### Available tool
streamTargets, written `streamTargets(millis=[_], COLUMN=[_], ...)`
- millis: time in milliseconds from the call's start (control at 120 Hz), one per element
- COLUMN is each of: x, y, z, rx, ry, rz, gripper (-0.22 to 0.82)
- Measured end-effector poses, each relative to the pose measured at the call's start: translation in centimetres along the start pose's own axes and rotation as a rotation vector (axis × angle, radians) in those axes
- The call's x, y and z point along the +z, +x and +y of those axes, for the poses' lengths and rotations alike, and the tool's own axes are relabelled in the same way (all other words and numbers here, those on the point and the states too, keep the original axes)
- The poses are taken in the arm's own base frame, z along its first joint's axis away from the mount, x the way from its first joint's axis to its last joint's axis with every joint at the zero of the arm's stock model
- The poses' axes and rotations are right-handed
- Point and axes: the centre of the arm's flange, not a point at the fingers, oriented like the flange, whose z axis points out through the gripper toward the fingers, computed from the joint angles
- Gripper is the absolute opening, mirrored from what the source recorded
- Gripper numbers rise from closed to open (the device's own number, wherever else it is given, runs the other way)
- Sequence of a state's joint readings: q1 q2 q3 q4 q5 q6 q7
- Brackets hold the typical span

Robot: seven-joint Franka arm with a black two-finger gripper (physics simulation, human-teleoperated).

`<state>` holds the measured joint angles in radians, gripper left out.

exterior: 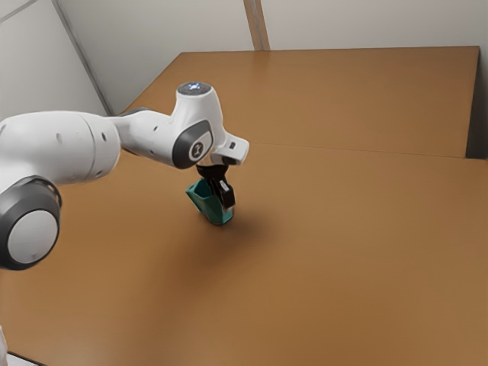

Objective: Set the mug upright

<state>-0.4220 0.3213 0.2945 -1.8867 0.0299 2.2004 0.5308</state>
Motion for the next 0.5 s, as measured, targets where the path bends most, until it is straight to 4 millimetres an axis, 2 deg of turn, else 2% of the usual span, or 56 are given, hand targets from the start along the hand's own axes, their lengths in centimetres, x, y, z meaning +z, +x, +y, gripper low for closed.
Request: streamTargets(millis=[117, 208, 250, 333, 442, 500], x=[-2.5, -6.6, -8.8, -11.9, -17.9, -20.2], y=[-0.3, -0.9, -1.6, -3.3, -5.8, -7.1], z=[-0.1, -0.1, -0.4, -1.1, -3.8, -5.2], rx=[0.002, -0.009, -0.027, -0.067, -0.141, -0.184], ry=[0.007, 0.021, 0.025, 0.022, 0.048, 0.059], rz=[0.03, 0.086, 0.111, 0.132, 0.152, 0.139], gripper=[0.48, 0.52, 0.54, 0.56, 0.58, 0.58])
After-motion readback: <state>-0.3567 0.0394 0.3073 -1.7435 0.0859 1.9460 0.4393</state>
